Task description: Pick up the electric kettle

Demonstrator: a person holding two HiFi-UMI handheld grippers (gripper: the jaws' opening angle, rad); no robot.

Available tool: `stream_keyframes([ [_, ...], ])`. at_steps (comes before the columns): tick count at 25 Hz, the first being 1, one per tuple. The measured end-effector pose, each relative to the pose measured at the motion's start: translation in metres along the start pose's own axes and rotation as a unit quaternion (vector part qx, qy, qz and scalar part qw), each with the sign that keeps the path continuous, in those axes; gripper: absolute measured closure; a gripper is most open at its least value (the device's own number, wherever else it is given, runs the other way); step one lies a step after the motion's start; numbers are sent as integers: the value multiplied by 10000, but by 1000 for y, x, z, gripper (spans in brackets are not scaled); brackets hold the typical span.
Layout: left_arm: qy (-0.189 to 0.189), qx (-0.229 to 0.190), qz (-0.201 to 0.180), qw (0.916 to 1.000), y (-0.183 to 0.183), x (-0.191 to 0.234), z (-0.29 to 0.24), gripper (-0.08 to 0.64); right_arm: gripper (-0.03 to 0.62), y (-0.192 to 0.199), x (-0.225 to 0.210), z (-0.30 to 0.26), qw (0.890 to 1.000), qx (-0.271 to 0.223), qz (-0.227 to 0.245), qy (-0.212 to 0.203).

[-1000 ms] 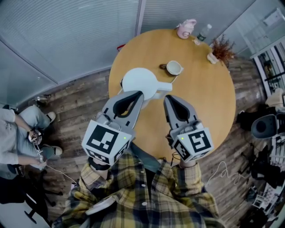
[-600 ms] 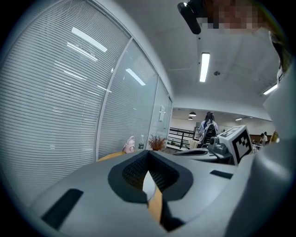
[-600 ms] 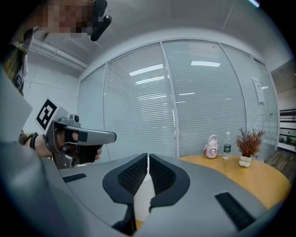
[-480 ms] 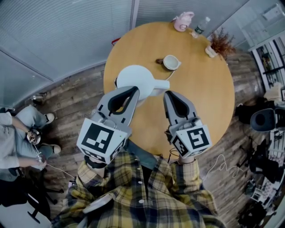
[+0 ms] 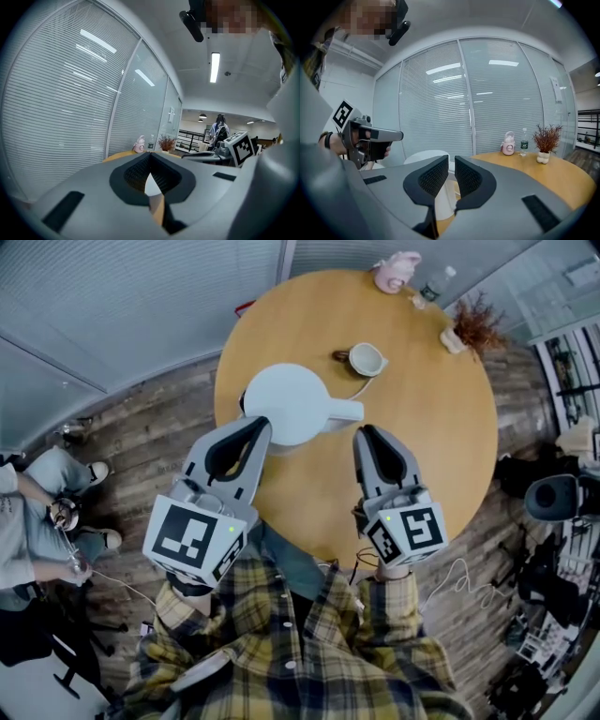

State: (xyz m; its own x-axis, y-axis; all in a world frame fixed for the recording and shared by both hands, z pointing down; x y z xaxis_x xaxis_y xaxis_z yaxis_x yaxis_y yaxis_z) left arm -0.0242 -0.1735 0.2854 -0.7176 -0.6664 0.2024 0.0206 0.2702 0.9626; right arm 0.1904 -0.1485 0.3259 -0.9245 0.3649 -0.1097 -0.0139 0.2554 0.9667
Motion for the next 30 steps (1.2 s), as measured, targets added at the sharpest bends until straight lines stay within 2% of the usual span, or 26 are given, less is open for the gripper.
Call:
stream_keyframes([
  [1,-46,10,7,10000,2,3,1,557,546,2,-1,-1,10000,25,11,18],
  [3,-138,15,11,9999,5,10,5,557,488,8,-4,-4,9999,107,-2,35],
  [11,-479,141,72,9987,27,32,17,557,408,39,-14,-19,9989,399,13,236],
  [20,-580,362,229,9974,56,49,16,557,396,70,-23,-38,9974,635,-50,337],
  [30,-513,586,314,9965,81,60,5,557,396,87,-34,-69,9976,533,-6,447],
])
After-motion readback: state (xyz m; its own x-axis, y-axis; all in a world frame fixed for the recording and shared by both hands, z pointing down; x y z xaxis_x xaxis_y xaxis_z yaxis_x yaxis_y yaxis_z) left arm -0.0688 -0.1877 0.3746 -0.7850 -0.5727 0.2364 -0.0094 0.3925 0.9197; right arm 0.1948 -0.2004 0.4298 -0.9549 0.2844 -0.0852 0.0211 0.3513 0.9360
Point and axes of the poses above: the fingertips, and each gripper's own axes: z backward along the fingers, x to its left, y out of its underside, the point moved 7 cm from there along z, backward along the fingers
